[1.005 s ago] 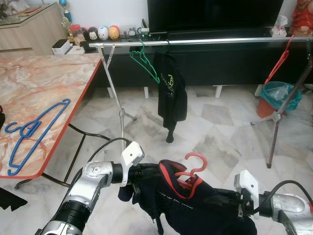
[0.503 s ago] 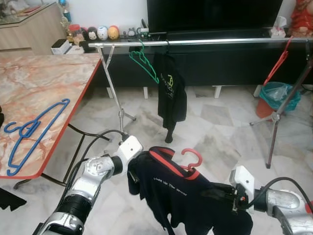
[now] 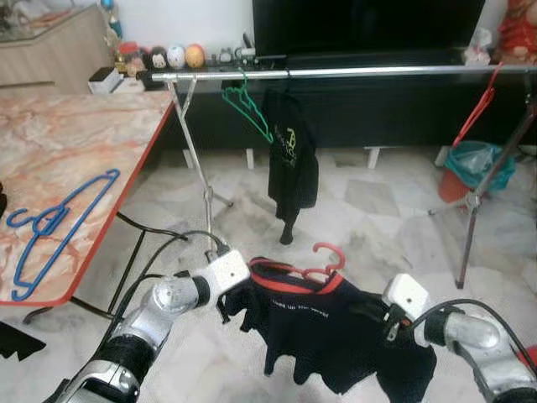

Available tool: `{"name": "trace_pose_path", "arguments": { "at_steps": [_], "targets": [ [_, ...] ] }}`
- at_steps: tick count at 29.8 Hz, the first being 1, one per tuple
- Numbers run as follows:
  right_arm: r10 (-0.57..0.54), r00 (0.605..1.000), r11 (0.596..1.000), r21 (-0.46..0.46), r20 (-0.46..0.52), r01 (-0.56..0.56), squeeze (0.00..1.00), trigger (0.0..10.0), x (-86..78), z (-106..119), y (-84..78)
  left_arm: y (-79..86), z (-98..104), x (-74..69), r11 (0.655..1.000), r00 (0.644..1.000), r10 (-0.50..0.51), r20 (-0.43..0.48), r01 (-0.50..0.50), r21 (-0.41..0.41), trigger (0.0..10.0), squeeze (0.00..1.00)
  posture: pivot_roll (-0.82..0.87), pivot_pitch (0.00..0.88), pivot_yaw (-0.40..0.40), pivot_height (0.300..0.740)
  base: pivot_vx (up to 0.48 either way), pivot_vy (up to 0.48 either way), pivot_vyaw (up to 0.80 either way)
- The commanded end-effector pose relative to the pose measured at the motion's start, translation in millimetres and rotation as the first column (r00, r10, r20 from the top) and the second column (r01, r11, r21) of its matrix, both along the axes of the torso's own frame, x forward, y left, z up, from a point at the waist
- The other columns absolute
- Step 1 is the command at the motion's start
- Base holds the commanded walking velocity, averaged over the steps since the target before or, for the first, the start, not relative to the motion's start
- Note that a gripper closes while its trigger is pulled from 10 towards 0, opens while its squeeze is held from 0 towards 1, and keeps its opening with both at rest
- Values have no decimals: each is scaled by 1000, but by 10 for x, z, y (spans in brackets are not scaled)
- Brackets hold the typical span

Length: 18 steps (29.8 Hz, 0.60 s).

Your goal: Hang hanger

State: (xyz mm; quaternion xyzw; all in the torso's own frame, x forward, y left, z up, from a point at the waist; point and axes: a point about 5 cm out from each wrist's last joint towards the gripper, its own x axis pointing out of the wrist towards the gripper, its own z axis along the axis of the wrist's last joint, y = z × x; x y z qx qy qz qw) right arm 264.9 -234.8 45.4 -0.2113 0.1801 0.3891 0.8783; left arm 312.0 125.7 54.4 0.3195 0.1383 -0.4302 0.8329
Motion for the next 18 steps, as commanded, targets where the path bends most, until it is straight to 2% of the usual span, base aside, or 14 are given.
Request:
{"name": "trace_pose_path", "arguments": {
  "at_steps": [1,5,7,9,10,12,13,14,15,17,18],
  "targets": [
    [-123,991,991,-40,61,125,0,10000,40,75,-228,442,-152,-20,976,985,166,-55,-157,149,0,0,-66,0,40,740,0,0,0],
    [-145,986,988,-33,82,148,0,10000,57,74,-233,437,-219,-48,970,981,178,-83,-160,183,0,0,-65,0,40,740,0,0,0],
    [-115,991,993,-2,68,115,0,10000,36,68,-201,439,-244,-53,965,976,195,-95,-174,193,0,0,-65,0,41,740,0,0,0],
    [-74,997,997,39,22,73,0,10000,-9,52,-168,444,-242,-43,961,977,198,-80,-177,211,0,0,-64,0,41,740,0,0,0],
    [6,999,997,74,-45,-3,0,10000,-93,20,-119,430,-220,-11,959,977,208,-38,-195,207,0,0,-64,0,41,740,0,0,0],
    [60,995,996,77,-84,-54,0,10000,-153,-14,-92,410,-201,12,959,977,215,-14,-208,193,353,0,-65,0,41,740,0,0,0],
    [95,989,993,73,-112,-88,0,10000,-203,-50,-70,397,-164,50,955,971,237,29,-239,177,3922,0,-67,0,41,740,0,0,0],
    [102,988,993,73,-117,-94,0,10000,-213,-58,-66,395,-154,61,953,969,244,41,-247,174,3922,0,-68,0,41,740,0,0,0],
    [97,988,994,68,-120,-89,0,10000,-217,-70,-68,379,-133,76,955,967,251,51,-256,152,10000,0,-67,0,40,740,0,0,0],
    [90,989,994,64,-120,-83,0,10000,-217,-77,-71,368,-120,85,956,965,255,55,-260,137,10000,0,-67,0,40,740,0,0,0],
    [87,989,995,64,-118,-80,0,10000,-219,-85,-70,352,-93,102,956,961,269,58,-274,103,10000,0,-66,0,41,740,0,0,0]
  ]
}}
